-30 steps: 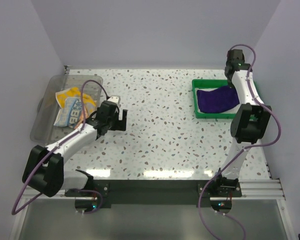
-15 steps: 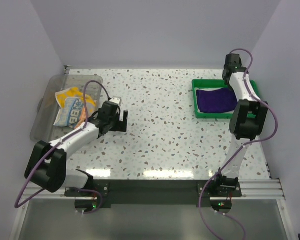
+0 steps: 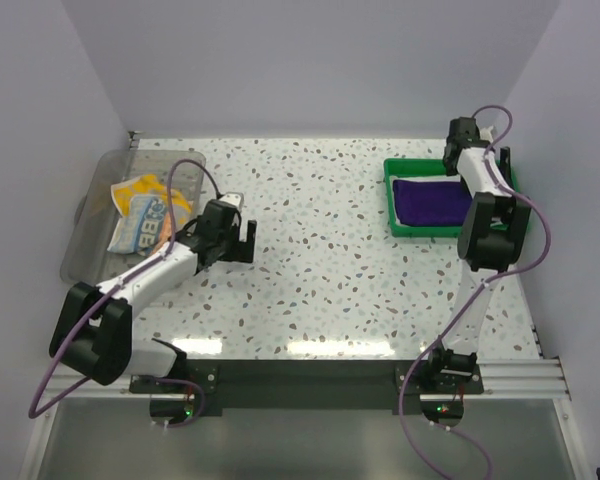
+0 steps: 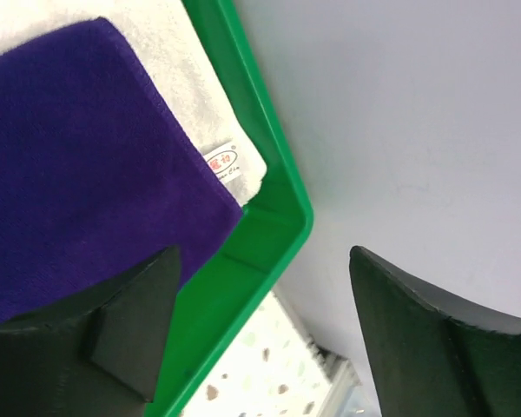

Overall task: Fold and stack the towels
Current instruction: Neatly place the folded towel into the bin, then grab crumpled towel

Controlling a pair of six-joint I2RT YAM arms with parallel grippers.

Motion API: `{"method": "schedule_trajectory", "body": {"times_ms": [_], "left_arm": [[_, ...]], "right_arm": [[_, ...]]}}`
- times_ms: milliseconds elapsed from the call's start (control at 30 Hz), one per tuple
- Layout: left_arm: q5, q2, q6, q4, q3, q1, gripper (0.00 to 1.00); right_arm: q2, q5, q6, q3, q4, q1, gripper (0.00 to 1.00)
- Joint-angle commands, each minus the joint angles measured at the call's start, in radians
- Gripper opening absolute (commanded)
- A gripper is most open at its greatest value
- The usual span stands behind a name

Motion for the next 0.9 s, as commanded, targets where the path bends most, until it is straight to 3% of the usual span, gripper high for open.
{"method": "schedule_trajectory", "body": {"times_ms": [0,167,200,433,667,867], "left_arm": [[0.008,-0.042,-0.023,-0.026,0.109,0.007,1.0],[-0.033,-0.042,-0.066,-0.131,0.232,0.007,1.0],[-0.054,-0.037,-0.079,-0.144,0.276,0.009,1.0],[-0.154,0.05,-0.129,-0.296,0.462,0.082,1.0],[-0.163,0.179,-0.187,-0.304,0.506,0.377,1.0],[-0.179,0.325,-0.245,-0.286,0.548,0.545,0.95]], "right_arm": [[-0.055,0.003,0.169,0.063,-0.09,-0.004,0.83],[-0.195,-0.252,0.306,-0.044,-0.138,0.0,0.88],[-0.256,-0.366,0.353,-0.067,-0.138,0.002,0.88],[-0.507,-0.775,0.382,-0.269,-0.064,0.094,0.96],[-0.661,-0.942,0.375,-0.433,-0.051,0.334,0.99],[-0.785,-1.077,0.364,-0.611,0.034,0.399,0.99]]}}
